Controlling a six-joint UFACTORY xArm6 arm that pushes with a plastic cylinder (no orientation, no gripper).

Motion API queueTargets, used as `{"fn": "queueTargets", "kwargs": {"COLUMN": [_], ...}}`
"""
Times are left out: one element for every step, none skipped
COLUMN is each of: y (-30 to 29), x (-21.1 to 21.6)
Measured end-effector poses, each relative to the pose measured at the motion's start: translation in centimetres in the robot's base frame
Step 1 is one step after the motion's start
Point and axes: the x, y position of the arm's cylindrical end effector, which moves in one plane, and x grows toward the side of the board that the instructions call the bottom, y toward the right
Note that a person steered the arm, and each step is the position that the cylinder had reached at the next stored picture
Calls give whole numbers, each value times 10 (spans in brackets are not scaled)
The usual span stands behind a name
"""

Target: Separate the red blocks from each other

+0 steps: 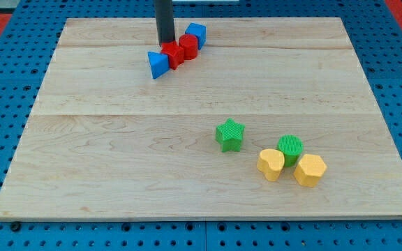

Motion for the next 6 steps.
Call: {"fn": "queueTargets", "kwargs": {"y": [0,28,60,43,107,161], "x": [25,29,26,26,23,-6]}}
